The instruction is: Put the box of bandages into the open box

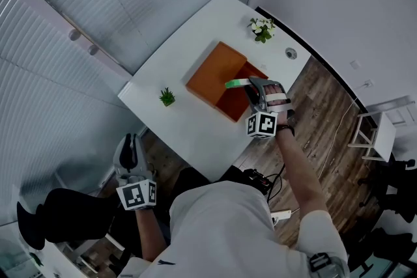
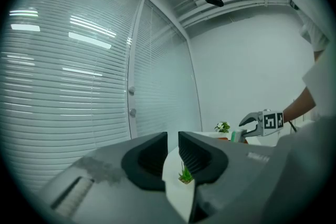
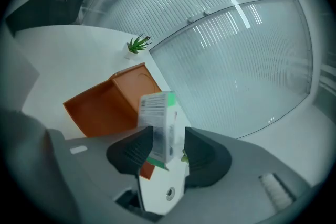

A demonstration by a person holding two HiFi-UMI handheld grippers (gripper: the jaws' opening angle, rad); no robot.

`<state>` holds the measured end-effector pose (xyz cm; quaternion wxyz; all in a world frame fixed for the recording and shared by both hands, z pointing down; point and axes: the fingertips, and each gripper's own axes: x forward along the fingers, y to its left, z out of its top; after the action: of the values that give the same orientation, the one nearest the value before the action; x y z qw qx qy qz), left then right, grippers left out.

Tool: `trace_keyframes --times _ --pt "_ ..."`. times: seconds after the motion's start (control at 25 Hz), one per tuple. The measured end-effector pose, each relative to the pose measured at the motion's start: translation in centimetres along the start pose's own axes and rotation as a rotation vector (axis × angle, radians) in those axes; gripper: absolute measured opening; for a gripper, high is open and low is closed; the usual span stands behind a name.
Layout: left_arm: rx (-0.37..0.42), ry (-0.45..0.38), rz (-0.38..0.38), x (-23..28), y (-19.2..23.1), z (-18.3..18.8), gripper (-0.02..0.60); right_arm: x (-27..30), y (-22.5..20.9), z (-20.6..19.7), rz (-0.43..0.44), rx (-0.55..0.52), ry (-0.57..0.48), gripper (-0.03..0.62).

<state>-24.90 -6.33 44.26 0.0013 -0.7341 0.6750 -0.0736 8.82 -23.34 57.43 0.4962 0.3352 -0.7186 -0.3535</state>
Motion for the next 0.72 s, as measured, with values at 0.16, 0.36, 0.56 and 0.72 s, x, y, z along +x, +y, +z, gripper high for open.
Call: trace_keyframes --times 0.16,0.36,0.56,0.72 --pt "-0.002 0.003 0.0 0.1 -0.2 -0.2 0.077 -0.2 -0.7 0.2 -0.016 0.006 -0.008 0.192" --pt "-0.001 -0.003 -0.003 0.3 -0.5 0.1 0.077 -0.3 -0.9 -0.1 -0.014 0.016 -0.005 0.187" --pt "-0.003 -0.005 -0.005 0.3 -0.9 0.2 0.076 -0.8 -1.4 -1.0 -0.026 0.112 -0.004 0.186" --pt "0.0 -0.011 -0.01 0.3 -1.4 0.4 0.077 -2.4 -3.2 -2.2 -0.039 0.435 -0.032 0.176"
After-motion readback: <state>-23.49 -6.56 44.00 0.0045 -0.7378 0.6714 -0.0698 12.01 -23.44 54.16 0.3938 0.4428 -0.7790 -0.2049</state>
